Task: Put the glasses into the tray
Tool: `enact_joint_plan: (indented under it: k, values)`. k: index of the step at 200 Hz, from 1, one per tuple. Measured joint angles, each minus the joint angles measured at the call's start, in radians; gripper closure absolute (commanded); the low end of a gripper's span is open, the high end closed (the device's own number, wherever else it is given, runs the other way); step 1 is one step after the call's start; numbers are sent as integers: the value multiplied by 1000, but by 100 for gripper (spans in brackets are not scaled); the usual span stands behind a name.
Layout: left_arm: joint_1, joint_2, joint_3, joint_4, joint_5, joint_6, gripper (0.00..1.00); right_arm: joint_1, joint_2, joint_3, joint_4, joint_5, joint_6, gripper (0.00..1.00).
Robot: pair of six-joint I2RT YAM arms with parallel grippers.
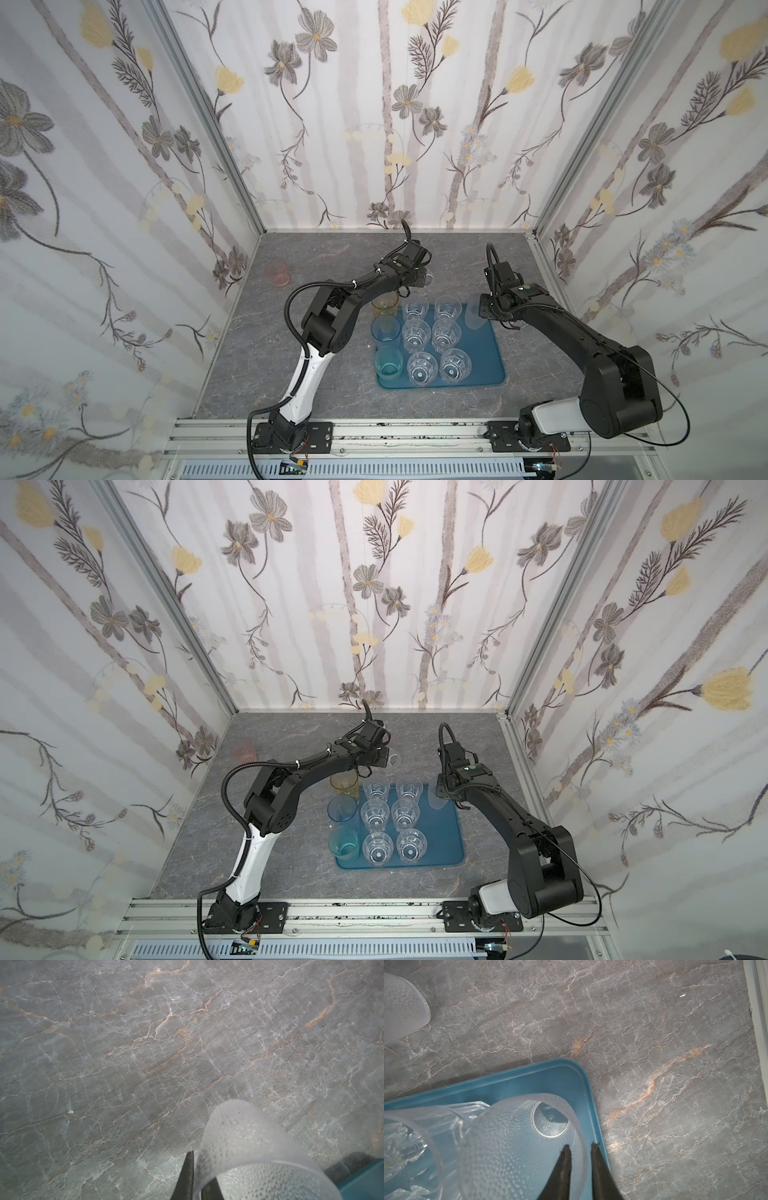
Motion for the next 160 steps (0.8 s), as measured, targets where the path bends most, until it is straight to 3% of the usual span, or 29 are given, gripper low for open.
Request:
enact_joint_plan:
  k: [61,115,160]
  values:
    - [-2,-30,0,-28,19,-8,94,11,-12,217,-56,-3,-17,65]
    - [-5,-53,16,-53,105,-52,95,105,141,344,103,-204,-5,57]
    - [-8,-113,26,-49,151,-81,94,111,248,362,193,-267,51,56]
